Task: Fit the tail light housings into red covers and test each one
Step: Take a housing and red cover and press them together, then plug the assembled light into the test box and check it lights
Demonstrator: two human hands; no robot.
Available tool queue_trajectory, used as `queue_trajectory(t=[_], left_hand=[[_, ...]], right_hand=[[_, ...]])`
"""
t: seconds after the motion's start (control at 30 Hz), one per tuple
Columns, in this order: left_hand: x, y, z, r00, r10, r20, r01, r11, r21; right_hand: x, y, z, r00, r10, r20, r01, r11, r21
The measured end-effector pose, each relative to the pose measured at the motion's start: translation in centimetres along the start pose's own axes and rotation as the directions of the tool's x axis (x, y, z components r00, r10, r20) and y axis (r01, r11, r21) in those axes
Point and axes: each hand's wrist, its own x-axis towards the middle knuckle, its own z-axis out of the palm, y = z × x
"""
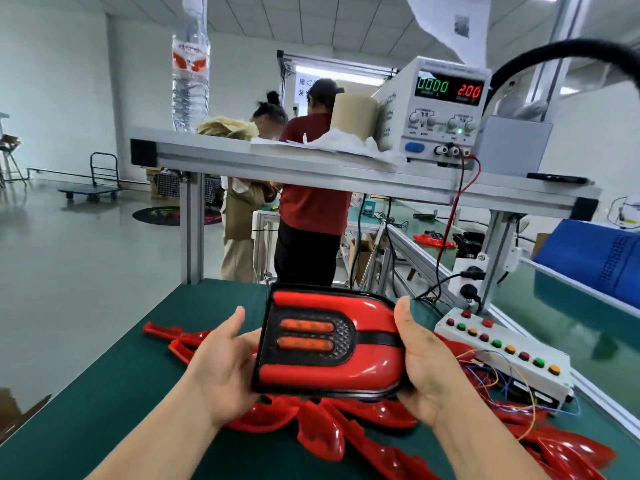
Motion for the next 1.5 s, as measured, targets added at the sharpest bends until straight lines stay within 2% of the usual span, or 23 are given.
queue_trajectory(t=[0.17, 0.27, 0.37, 0.4, 0.6, 0.73, 0.83, 1.0, 1.1, 1.2, 1.27, 1.37, 1.5], left_hand=[[0.6, 1.8, 2.5, 0.993, -0.110, 0.050, 0.104, 0.987, 0.120], [1.0, 3.3, 4.1, 0.990, -0.138, -0.008, 0.138, 0.988, 0.071], [2.4, 4.9, 4.2, 0.984, -0.100, -0.149, 0.078, 0.986, -0.144], [2.9, 5.4, 4.2, 0.981, -0.080, -0.175, 0.050, 0.984, -0.169], [4.3, 6.7, 4.9, 0.972, 0.012, -0.235, -0.023, 0.999, -0.042], [4.8, 6.4, 5.1, 0.952, 0.083, -0.295, -0.107, 0.992, -0.066], [5.3, 6.9, 4.5, 0.932, 0.153, -0.328, -0.160, 0.987, 0.007], [4.7, 8.9, 5.9, 0.953, 0.233, -0.193, -0.180, 0.950, 0.255], [3.4, 9.8, 8.6, 0.950, 0.303, -0.073, -0.261, 0.901, 0.346], [1.9, 10.4, 10.8, 0.921, 0.385, 0.065, -0.381, 0.849, 0.366], [1.0, 11.1, 11.7, 0.917, 0.376, 0.132, -0.398, 0.839, 0.371], [0.1, 12.2, 12.8, 0.927, 0.339, 0.162, -0.376, 0.847, 0.376], [-0.3, 12.9, 14.3, 0.873, 0.473, 0.120, -0.479, 0.784, 0.394]], right_hand=[[-1.5, -1.2, -0.4, 0.999, 0.020, -0.033, -0.018, 0.998, 0.068], [-3.0, -1.3, -1.5, 0.999, 0.027, -0.017, -0.027, 0.999, 0.027], [-4.8, -0.9, -2.5, 0.999, 0.038, -0.017, -0.039, 0.999, -0.032], [-5.3, -0.7, -2.8, 0.998, 0.053, -0.020, -0.053, 0.998, -0.044], [-8.4, 1.5, -4.3, 0.990, 0.123, -0.075, -0.129, 0.988, -0.082], [-10.7, 2.9, -5.4, 0.981, 0.183, -0.061, -0.189, 0.975, -0.117], [-12.3, 3.9, -5.9, 0.966, 0.244, -0.081, -0.255, 0.950, -0.182], [-12.8, 5.1, -6.3, 0.939, 0.238, -0.247, -0.289, 0.937, -0.196], [-12.1, 5.7, -5.7, 0.904, 0.241, -0.354, -0.333, 0.915, -0.226], [-11.3, 5.9, -5.4, 0.909, 0.150, -0.390, -0.297, 0.888, -0.351], [-10.6, 5.7, -5.3, 0.916, 0.052, -0.398, -0.255, 0.841, -0.477], [-9.2, 5.6, -5.2, 0.919, -0.021, -0.394, -0.241, 0.761, -0.602], [-7.4, 6.1, -5.4, 0.898, -0.031, -0.439, -0.292, 0.703, -0.648]])
